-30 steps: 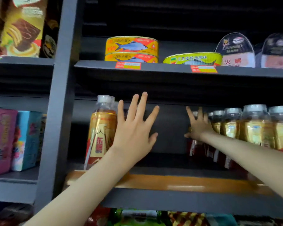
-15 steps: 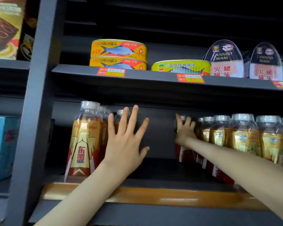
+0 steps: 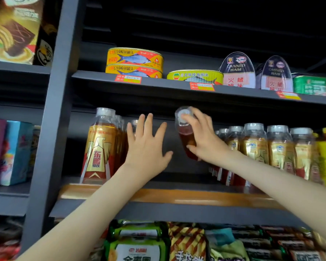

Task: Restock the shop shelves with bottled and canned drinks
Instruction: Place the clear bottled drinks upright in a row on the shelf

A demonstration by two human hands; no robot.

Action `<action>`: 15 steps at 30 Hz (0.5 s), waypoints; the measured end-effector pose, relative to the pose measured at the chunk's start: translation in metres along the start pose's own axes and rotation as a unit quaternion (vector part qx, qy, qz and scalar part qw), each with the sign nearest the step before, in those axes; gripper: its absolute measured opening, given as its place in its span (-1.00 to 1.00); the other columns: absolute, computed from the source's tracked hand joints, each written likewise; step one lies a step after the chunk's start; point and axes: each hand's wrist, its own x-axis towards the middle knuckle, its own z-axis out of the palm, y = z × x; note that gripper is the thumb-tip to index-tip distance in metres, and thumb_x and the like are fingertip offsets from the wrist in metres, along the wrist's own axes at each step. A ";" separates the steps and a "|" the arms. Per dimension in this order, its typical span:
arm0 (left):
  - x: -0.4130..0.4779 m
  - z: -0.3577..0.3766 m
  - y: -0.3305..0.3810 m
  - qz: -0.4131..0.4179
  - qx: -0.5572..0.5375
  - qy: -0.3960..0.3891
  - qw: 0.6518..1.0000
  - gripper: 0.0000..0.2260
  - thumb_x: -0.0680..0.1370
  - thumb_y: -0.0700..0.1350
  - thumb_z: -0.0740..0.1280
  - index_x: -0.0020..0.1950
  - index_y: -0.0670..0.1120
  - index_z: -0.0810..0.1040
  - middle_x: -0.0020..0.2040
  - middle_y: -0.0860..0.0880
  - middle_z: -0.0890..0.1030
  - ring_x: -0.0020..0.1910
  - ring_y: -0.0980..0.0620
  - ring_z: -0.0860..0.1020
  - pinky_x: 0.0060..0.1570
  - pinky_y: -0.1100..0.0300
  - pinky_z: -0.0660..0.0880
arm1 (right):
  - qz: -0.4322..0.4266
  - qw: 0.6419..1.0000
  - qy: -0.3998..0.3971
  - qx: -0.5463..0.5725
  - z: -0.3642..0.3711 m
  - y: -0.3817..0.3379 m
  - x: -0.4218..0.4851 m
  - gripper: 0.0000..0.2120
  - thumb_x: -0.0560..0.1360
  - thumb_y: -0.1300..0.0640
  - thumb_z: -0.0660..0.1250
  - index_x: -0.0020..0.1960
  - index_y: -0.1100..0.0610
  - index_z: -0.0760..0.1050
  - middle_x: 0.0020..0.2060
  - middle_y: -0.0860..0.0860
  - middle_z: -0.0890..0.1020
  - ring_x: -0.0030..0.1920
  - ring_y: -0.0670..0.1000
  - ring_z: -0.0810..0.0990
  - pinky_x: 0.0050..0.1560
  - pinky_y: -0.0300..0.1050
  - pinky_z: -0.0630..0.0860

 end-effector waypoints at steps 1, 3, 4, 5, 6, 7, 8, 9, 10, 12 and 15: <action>-0.004 -0.005 0.008 0.007 -0.072 0.018 0.997 -0.28 0.55 0.17 0.26 0.58 -0.03 0.01 0.57 -0.18 0.00 0.55 -0.16 -0.10 0.48 -0.15 -0.15 | -0.003 0.999 0.024 0.021 -0.013 -0.012 -0.006 -0.08 0.37 0.35 0.46 0.40 -0.21 -0.03 0.49 -0.08 -0.04 0.44 -0.09 -0.04 0.34 -0.25 0.14; -0.011 -0.017 0.025 0.038 -0.272 0.069 0.959 -0.34 0.55 0.07 0.33 0.55 -0.04 0.11 0.50 -0.05 0.26 0.51 0.00 0.16 0.50 0.03 0.10 | -0.013 0.994 0.079 0.070 -0.037 -0.039 -0.017 -0.09 0.36 0.29 0.50 0.41 -0.22 0.00 0.47 -0.15 0.03 0.40 -0.19 -0.02 0.23 -0.41 0.23; -0.015 -0.027 0.034 0.049 -0.373 0.081 0.923 -0.42 0.56 0.02 0.33 0.51 0.04 0.16 0.41 0.08 0.36 0.43 0.16 0.28 0.43 0.20 0.22 | -0.013 0.989 0.109 0.098 -0.048 -0.053 -0.023 -0.09 0.36 0.27 0.51 0.40 -0.23 0.02 0.45 -0.18 0.07 0.40 -0.17 0.04 0.17 -0.38 0.32; -0.020 -0.038 0.042 0.051 -0.450 0.082 0.888 -0.47 0.58 0.00 0.32 0.47 0.14 0.16 0.32 0.20 0.41 0.33 0.30 0.35 0.30 0.39 0.28 | -0.009 0.983 0.133 0.128 -0.059 -0.067 -0.028 -0.11 0.35 0.24 0.52 0.40 -0.25 0.04 0.42 -0.20 0.11 0.40 -0.11 0.11 0.19 -0.30 0.38; -0.026 -0.049 0.050 0.043 -0.501 0.074 0.861 -0.50 0.59 0.01 0.30 0.44 0.21 0.13 0.25 0.27 0.45 0.24 0.37 0.41 0.18 0.48 0.32 | -0.001 0.976 0.150 0.155 -0.068 -0.080 -0.032 -0.12 0.33 0.21 0.52 0.39 -0.27 0.05 0.39 -0.23 0.16 0.39 -0.08 0.19 0.23 -0.20 0.42; -0.032 -0.058 0.055 0.035 -0.538 0.069 0.839 -0.52 0.59 0.04 0.28 0.40 0.26 0.11 0.18 0.28 0.49 0.17 0.40 0.47 0.10 0.50 0.37 | 0.011 0.972 0.153 0.177 -0.077 -0.092 -0.036 -0.11 0.32 0.20 0.52 0.38 -0.29 0.05 0.33 -0.30 0.19 0.37 -0.07 0.25 0.25 -0.12 0.46; -0.038 -0.065 0.058 0.029 -0.563 0.071 0.823 -0.54 0.58 0.10 0.27 0.39 0.26 0.12 0.13 0.26 0.54 0.12 0.36 0.52 0.07 0.44 0.42 | 0.026 0.971 0.139 0.194 -0.083 -0.102 -0.040 -0.09 0.31 0.20 0.53 0.38 -0.31 0.05 0.29 -0.32 0.21 0.35 -0.08 0.28 0.25 -0.06 0.48; -0.045 -0.069 0.058 0.026 -0.584 0.071 0.808 -0.54 0.57 0.16 0.26 0.41 0.24 0.15 0.09 0.22 0.59 0.09 0.29 0.56 0.06 0.32 0.49 | 0.046 0.969 0.109 0.217 -0.089 -0.111 -0.044 -0.07 0.31 0.21 0.54 0.39 -0.32 0.04 0.29 -0.30 0.22 0.35 -0.09 0.29 0.23 -0.03 0.49; -0.053 -0.071 0.055 0.016 -0.602 0.065 0.795 -0.52 0.54 0.20 0.23 0.42 0.22 0.17 0.07 0.19 0.62 0.04 0.22 0.60 0.05 0.20 0.54 | 0.063 0.965 0.069 0.246 -0.093 -0.118 -0.049 -0.04 0.31 0.22 0.55 0.40 -0.35 0.03 0.32 -0.27 0.22 0.36 -0.10 0.29 0.23 -0.02 0.49; -0.081 -0.070 0.050 -0.019 -0.633 0.040 0.773 -0.52 0.48 0.25 0.21 0.38 0.23 0.23 0.02 0.20 0.64 -0.05 0.17 0.63 -0.02 0.08 0.58 | 0.079 0.949 -0.014 0.305 -0.094 -0.131 -0.063 0.04 0.29 0.18 0.56 0.41 -0.44 -0.02 0.37 -0.26 0.19 0.39 -0.10 0.28 0.26 0.01 0.45; -0.132 -0.071 0.050 -0.098 -0.690 -0.049 0.715 -0.60 0.46 0.22 0.25 0.28 0.21 0.33 0.02 0.17 0.65 -0.01 0.12 0.63 0.01 0.03 0.59 | 0.094 0.920 -0.109 0.364 -0.075 -0.150 -0.090 0.04 0.27 0.16 0.51 0.39 -0.52 -0.05 0.36 -0.37 0.12 0.40 -0.29 0.19 0.26 -0.20 0.41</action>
